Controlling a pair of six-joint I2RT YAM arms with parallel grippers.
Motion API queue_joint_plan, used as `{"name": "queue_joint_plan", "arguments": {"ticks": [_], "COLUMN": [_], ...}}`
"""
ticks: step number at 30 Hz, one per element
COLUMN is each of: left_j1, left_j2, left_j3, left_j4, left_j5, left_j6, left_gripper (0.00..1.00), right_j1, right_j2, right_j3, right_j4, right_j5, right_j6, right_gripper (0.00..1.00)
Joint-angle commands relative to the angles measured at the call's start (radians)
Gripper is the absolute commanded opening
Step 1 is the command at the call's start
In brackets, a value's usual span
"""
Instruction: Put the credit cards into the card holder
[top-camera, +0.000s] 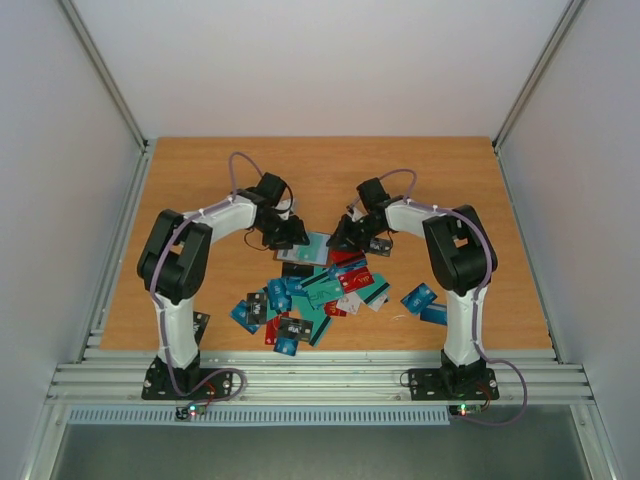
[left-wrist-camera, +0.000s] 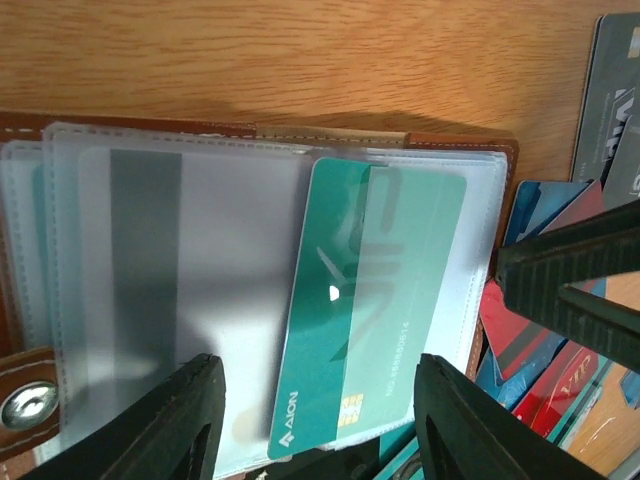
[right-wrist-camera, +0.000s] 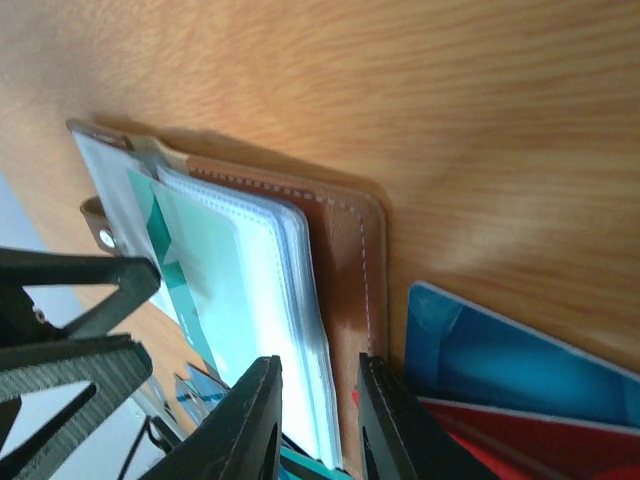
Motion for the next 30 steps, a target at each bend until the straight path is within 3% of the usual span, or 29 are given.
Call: {"name": "queue_joint_plan", "arguments": {"ticks": [1,16,30], "left_j1": [-0.004,-0.005,-0.024], "left_j2": [0.029,0.071,0.094], "left_j3": [0.033,0.057,0.066], "left_j4": [0.004,0.027,0.035], "left_j5": [0.017,0.069,0.132], "left_j6": [0.044,0.099,0.102], "left_gripper": [0.53,0.44,0.42], "right_j1": [0.021,0.049,0.053], "right_j2": [-0.056,0.028,0.059], "right_j3": [0.024,0.087,0.08], "right_j4": [-0.075,-0.086,-0.055], "right_j5": [0.03,0.031,0.02], "right_j6": [-0.068,-0.066,-0.038], "right_gripper": [0.24,0.19,0.2]}}
